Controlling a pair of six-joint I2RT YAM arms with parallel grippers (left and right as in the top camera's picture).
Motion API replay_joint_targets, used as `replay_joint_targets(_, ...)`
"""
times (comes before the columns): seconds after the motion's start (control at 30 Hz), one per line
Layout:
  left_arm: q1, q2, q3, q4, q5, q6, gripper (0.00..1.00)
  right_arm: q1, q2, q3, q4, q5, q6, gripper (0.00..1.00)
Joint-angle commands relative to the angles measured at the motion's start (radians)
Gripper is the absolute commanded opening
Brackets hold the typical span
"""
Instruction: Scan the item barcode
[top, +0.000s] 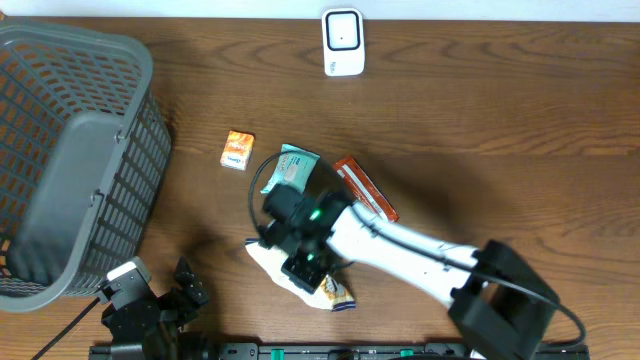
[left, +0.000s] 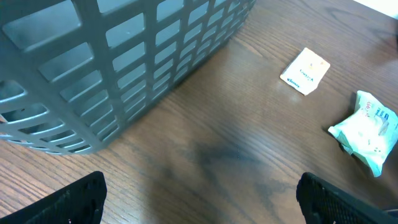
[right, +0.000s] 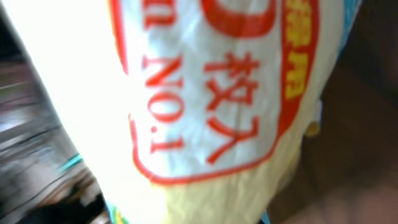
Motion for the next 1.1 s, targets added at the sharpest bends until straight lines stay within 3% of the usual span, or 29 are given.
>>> replay_joint_targets(0.0, 0.003, -0.002, 0.0, 0.001, -0.006, -0.001, 0.98, -0.095, -0.042, 0.008, -0.039, -0.426, -0.25, 0.01)
replay_joint_targets(0.27, 0.003, -0.002, 0.0, 0.001, -0.006, -0.001, 0.98, -0.214, -0.042, 0.006, -0.235, -0.867, -0.885, 0.01)
replay_joint_targets(0.37, 0.003, -0.002, 0.0, 0.001, -0.006, -0.001, 0.98, -0.23, -0.042, 0.006, -0.219, -0.929, -0.972, 0.01)
replay_joint_targets(0.6, 0.003, -0.002, 0.0, 0.001, -0.006, -0.001, 0.98, -0.291, -0.042, 0.006, -0.185, -1.064, -0.986, 0.01)
replay_joint_targets(1.07, 0.003, -0.002, 0.0, 0.001, -0.006, -0.001, 0.98, -0.434, -0.042, 0.006, -0.352, -1.073, -0.949, 0.01)
